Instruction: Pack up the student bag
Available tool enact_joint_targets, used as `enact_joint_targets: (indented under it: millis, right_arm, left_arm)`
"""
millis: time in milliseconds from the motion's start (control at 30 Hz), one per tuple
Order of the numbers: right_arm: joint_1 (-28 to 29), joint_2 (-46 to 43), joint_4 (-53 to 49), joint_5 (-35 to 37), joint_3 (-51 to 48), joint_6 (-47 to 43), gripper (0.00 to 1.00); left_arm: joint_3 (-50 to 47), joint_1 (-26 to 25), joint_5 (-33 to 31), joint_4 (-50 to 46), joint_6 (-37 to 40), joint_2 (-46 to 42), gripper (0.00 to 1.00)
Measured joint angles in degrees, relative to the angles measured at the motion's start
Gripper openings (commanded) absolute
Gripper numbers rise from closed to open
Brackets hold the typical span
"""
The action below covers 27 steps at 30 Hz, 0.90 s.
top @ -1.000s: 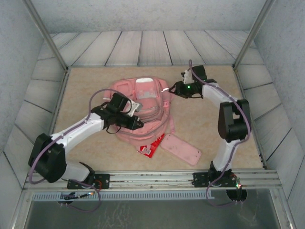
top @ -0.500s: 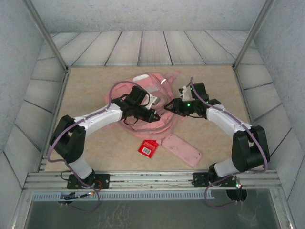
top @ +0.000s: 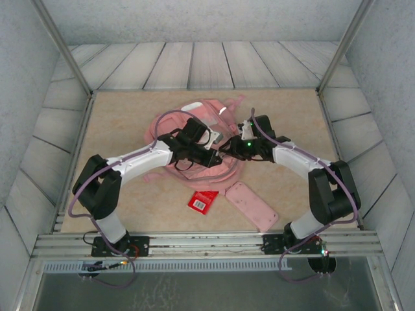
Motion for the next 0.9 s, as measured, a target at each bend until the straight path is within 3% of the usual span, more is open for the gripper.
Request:
enact_joint_targets:
  millis: [167,300,633,900]
  right_arm:
    - [0.11,-0.07,1.99,0.09,-0.85,1.44,0.09]
    - [0.22,-0.11,1.77,0.94,-0.46,0.87,0.01]
    - [-3.76,2.34,-6.19,-3.17,6.82,-4.15,0.0]
    - [-6.6,7.78,-16.02,-8.61,16.65,-9.55,0.0]
  left_arm:
    - [0.0,-0.13,-0.76,-1.62,0.13,0.04,0.0]
    - [-0.48,-0.33,-2.47,-1.88,-0.24,-0.11,0.0]
    - [-16.06,0.0,-8.24,1.09,-4.35,-13.9,0.0]
    - [-24.7,4.79,-13.79,-1.77,-6.05,-27.82,0.0]
